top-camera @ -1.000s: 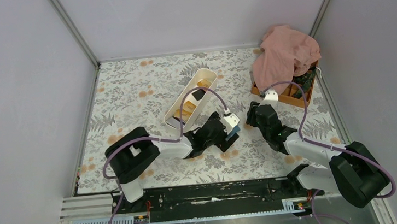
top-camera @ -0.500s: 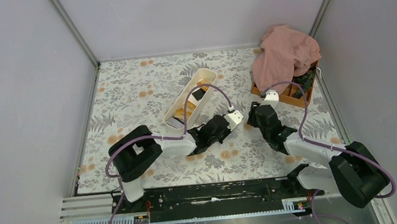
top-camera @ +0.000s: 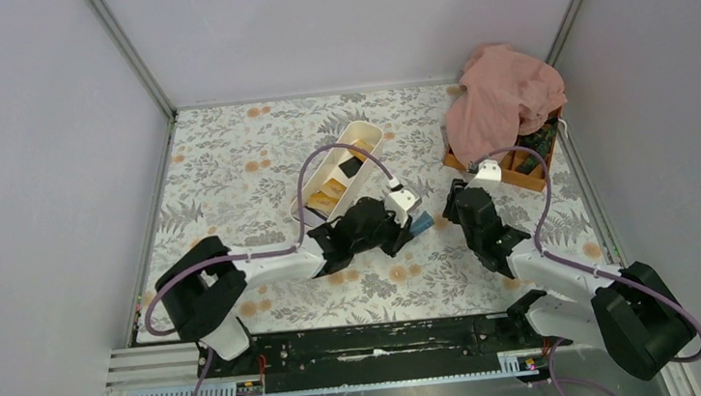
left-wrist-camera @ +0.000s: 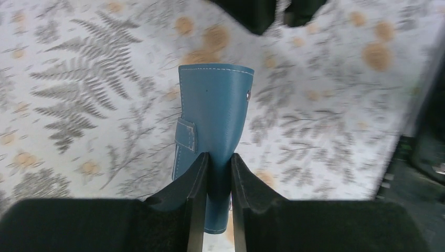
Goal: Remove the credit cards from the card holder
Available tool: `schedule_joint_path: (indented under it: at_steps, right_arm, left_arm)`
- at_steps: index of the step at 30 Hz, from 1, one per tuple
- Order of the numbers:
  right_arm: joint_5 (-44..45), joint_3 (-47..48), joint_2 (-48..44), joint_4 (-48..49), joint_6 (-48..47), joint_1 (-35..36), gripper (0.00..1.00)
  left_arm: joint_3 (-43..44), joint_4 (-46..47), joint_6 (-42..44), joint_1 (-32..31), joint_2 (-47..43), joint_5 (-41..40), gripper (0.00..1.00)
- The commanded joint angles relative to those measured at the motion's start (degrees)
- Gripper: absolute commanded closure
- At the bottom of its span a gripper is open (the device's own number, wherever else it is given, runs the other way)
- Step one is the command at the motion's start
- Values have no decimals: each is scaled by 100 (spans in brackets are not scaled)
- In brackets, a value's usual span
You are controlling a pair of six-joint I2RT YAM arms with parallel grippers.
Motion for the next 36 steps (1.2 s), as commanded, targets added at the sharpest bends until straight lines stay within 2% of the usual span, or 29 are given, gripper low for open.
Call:
schedule_joint_path:
  at_steps: [1, 6, 8, 16, 20, 23, 26, 28, 29, 31, 33, 35, 36]
  right_arm:
    - [468, -63, -247, 161, 84, 11, 51]
    - [555, -178, -447, 223, 117, 11, 51]
    - [569, -212, -500, 250, 124, 11, 51]
    - [612, -144, -194, 319, 35, 13, 52]
    - [581, -124, -133, 302, 42, 12, 51]
    - [533, -126, -131, 318, 42, 11, 51]
    - [506, -110, -93, 319, 23, 11, 51]
    - [459, -91, -76, 311, 29, 11, 51]
    - [422, -87, -61, 310, 34, 14, 51]
    - [217, -53, -15, 375, -38, 15, 50]
    - [-135, 11, 79, 442, -172, 28, 50]
    - [-415, 158, 289, 392, -256, 76, 55]
    - [-522, 274, 449, 306, -291, 115, 59]
  left_arm:
    - [-117, 689, -839, 106, -369, 1576, 100]
    - [-215, 1586, -1842, 542, 32, 2966, 100]
    - [-149, 1781, -2136, 691, 300, 3265, 100]
    - [425, 311, -1871, 963, 1089, 1729, 95]
    - [542, -353, -1739, 1069, 1048, 709, 92]
    - [509, -637, -1650, 1071, 802, -171, 80]
    - [490, -951, -1498, 1071, 570, -1163, 29]
    - [427, -1005, -1424, 1066, 415, -1603, 6]
    - [364, -953, -1389, 1065, 322, -1736, 1]
    - [145, -677, -1314, 1013, 74, -1979, 0]
    - [-203, -208, -1264, 956, -210, -2167, 0]
    - [-462, 209, -1334, 936, -439, -2216, 1]
    - [-548, 306, -1409, 939, -517, -2234, 5]
